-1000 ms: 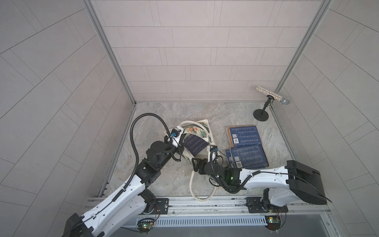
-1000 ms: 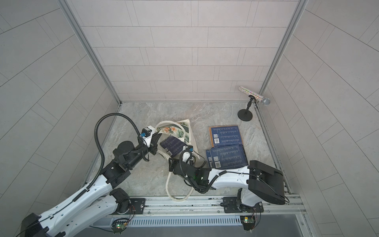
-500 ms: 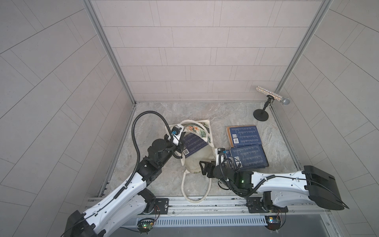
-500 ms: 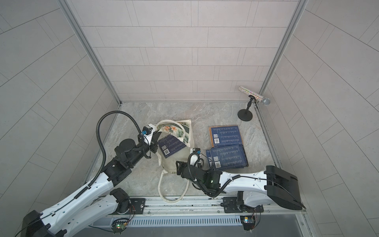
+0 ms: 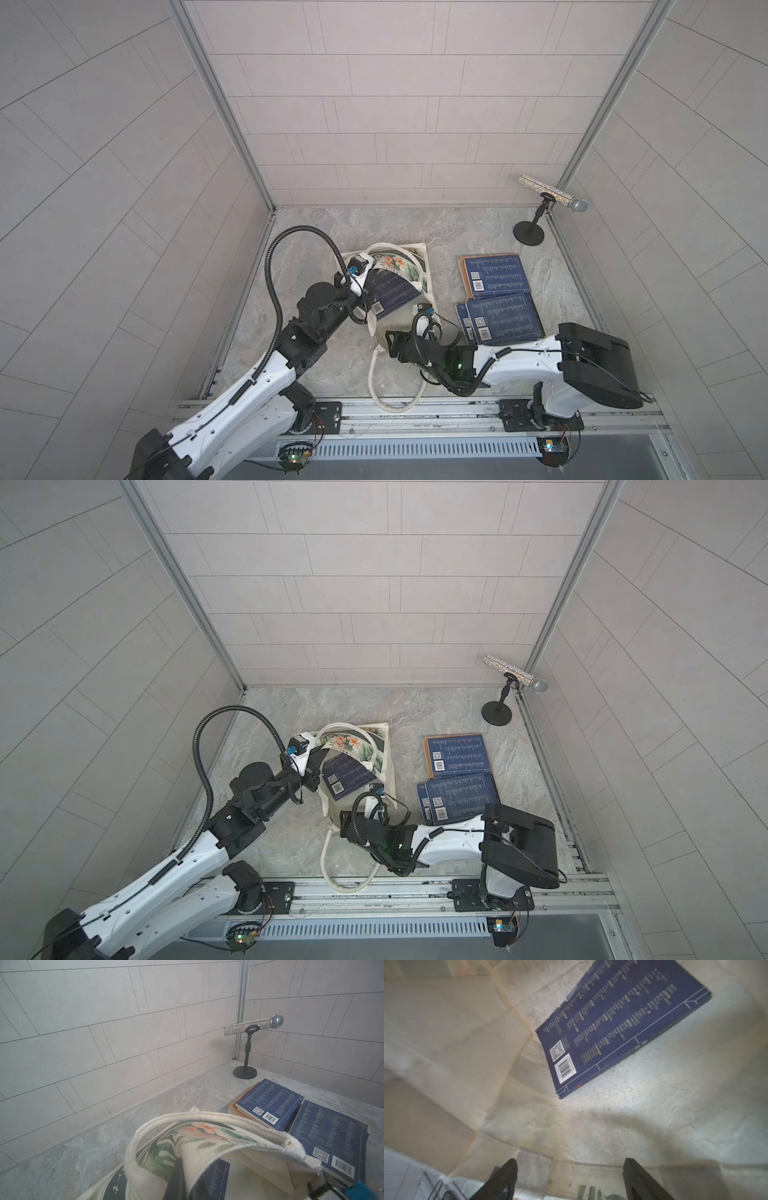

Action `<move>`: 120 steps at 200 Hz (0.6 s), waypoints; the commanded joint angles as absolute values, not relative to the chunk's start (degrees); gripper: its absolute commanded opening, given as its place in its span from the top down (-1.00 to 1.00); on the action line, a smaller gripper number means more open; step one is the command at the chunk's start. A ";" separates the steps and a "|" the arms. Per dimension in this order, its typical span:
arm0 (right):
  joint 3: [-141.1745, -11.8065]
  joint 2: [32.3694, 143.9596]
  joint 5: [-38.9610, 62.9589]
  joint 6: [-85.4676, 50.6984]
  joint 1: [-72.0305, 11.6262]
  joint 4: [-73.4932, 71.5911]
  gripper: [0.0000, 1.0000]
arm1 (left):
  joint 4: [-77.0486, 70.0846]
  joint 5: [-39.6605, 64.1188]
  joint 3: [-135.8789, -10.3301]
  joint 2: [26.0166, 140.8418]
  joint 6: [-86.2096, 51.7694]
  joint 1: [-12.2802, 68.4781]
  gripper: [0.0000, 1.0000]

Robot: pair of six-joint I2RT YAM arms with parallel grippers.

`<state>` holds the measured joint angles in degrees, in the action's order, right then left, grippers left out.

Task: Take out the books from the canvas bag
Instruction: Pick up the book from the canvas bag.

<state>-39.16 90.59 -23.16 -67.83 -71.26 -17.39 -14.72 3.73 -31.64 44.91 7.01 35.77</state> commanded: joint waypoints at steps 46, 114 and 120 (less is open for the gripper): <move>-41.31 96.63 -21.74 -70.62 -65.77 -25.33 -0.72 | -28.03 10.14 -29.27 39.24 6.33 35.71 1.00; -40.38 103.09 -19.28 -74.84 -63.29 -36.17 -0.71 | -36.49 13.94 -25.41 35.07 6.20 35.68 1.00; -39.69 103.55 -19.94 -75.01 -63.13 -38.58 -0.71 | -37.00 14.44 -25.27 34.98 6.00 35.67 1.00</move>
<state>-41.65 101.47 -18.81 -71.55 -63.44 -31.86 -24.32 11.33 -24.56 37.45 6.81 35.75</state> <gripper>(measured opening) 0.854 0.078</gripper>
